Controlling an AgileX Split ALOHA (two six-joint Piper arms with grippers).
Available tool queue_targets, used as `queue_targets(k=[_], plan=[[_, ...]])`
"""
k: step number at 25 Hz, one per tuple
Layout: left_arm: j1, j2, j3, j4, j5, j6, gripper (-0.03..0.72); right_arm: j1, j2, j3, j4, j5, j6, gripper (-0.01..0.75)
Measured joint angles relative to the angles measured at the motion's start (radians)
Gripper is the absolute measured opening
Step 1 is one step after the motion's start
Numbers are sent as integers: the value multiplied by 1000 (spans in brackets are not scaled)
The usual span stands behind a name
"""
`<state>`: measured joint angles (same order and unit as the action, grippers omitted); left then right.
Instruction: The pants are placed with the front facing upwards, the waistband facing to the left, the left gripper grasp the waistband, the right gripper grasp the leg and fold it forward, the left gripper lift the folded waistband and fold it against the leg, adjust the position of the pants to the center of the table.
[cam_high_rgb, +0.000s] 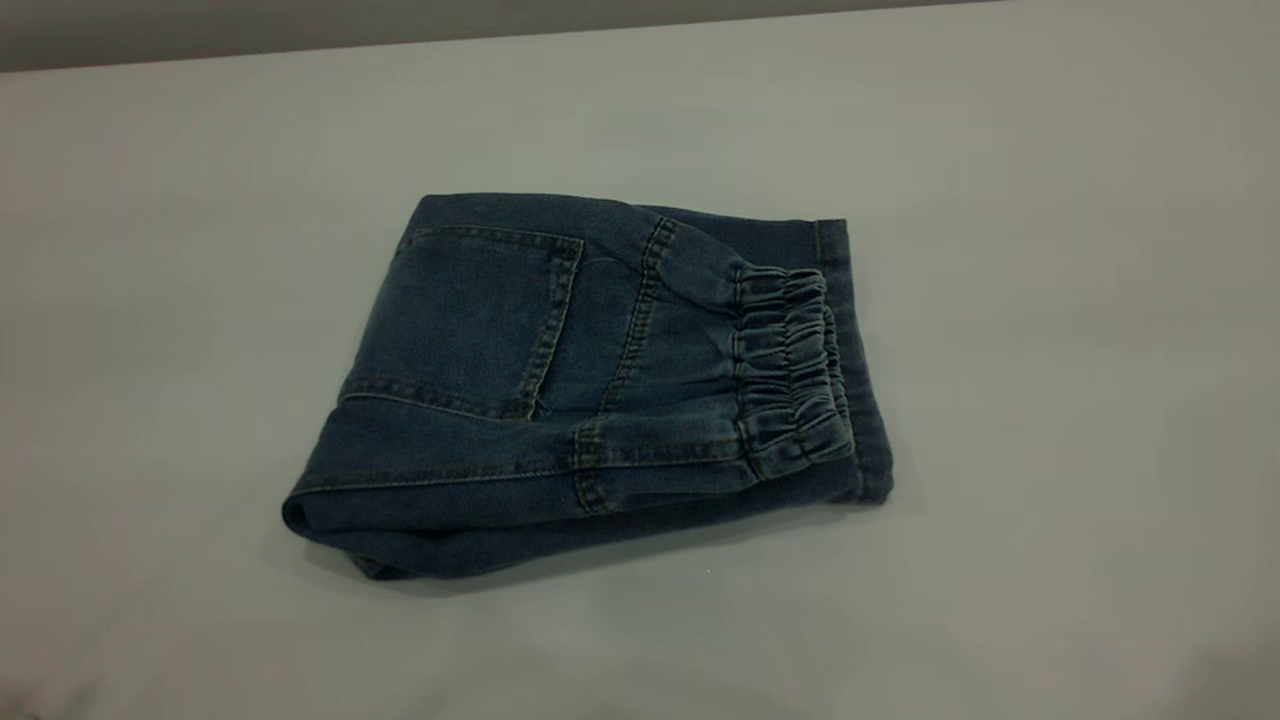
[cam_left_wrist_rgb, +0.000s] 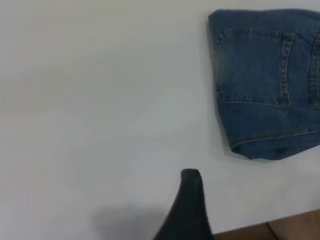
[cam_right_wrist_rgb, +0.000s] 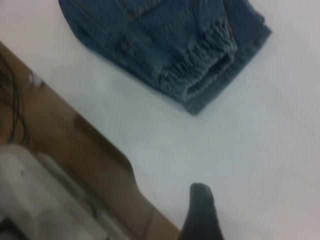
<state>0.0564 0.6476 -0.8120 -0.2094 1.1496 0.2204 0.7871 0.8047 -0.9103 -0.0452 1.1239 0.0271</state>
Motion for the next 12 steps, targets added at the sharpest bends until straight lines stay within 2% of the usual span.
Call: queue_targets(k=[7, 12], plan=[[0, -111, 224, -1, -153, -29, 561, 0, -232, 261, 18, -50, 76, 451], [0, -182, 286, -2, -189, -47, 530, 0, -396, 383, 19, -49, 104, 451]])
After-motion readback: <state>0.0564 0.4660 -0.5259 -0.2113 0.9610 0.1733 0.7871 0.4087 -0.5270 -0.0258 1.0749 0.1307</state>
